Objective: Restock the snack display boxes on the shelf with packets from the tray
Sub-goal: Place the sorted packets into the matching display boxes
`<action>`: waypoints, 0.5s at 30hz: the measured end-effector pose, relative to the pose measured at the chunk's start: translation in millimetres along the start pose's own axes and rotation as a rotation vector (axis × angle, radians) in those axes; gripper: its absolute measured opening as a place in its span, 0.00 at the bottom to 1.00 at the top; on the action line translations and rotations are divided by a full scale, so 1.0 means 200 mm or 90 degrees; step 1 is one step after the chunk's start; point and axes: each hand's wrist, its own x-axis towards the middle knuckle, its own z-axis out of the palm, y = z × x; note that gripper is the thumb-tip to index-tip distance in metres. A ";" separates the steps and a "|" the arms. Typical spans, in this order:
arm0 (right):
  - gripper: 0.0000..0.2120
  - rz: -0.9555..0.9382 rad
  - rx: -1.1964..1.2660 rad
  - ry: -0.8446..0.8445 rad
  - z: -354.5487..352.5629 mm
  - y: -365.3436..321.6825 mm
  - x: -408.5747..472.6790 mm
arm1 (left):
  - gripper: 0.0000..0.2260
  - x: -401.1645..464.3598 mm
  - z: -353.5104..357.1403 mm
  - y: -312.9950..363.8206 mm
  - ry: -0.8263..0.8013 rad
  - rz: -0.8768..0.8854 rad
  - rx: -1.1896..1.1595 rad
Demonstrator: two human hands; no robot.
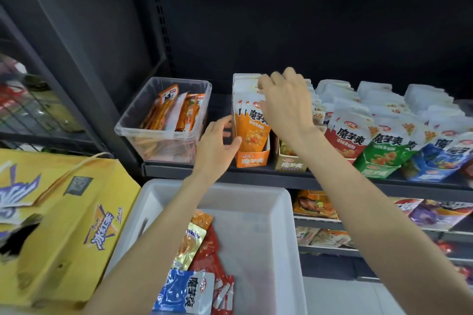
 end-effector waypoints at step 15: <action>0.16 -0.062 0.561 -0.416 0.38 -0.58 -0.86 | 0.19 -0.79 -0.18 -0.56 -0.117 -0.138 0.223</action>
